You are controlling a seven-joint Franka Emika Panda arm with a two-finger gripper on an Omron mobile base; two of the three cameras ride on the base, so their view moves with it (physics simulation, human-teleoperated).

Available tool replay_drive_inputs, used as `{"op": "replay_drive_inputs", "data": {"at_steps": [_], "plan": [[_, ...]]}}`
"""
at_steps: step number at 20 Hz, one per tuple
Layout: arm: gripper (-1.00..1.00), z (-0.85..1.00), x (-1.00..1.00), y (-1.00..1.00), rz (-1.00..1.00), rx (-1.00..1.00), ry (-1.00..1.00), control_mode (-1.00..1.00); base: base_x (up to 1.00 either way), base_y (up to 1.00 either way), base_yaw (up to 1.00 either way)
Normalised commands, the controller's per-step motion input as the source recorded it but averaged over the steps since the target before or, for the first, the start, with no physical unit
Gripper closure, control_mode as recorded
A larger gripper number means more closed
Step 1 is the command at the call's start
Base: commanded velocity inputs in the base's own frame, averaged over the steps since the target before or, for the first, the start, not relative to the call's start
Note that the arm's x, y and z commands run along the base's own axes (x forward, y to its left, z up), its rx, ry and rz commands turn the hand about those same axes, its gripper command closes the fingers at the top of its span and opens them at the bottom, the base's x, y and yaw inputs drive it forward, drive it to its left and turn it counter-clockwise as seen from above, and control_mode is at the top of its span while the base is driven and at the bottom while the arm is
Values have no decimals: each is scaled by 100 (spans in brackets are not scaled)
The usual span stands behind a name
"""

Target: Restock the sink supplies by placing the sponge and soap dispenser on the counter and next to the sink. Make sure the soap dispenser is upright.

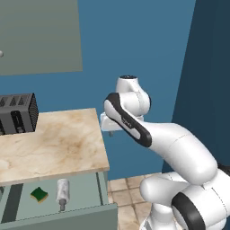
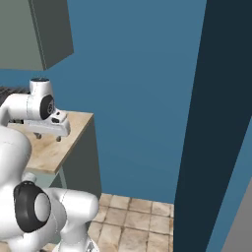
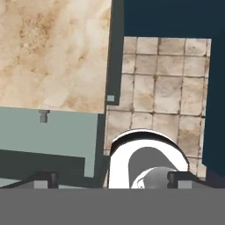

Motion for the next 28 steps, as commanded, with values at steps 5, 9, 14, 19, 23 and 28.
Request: {"op": "replay_drive_inputs", "data": {"at_steps": [5,9,14,19,23,28], "plan": [[-100,-41,-3,38,0,0,2,-100,0,0,0],[-100,-7,4,-7,0,2,0,-100,0,0,0],[-100,0,15,-73,0,13,0,-100,0,0,0],[-100,0,0,-82,0,13,0,-100,0,0,0],[-100,0,3,-43,-3,3,0,-100,0,0,0],[-100,0,42,0,-2,0,5,-100,0,0,0]]}}
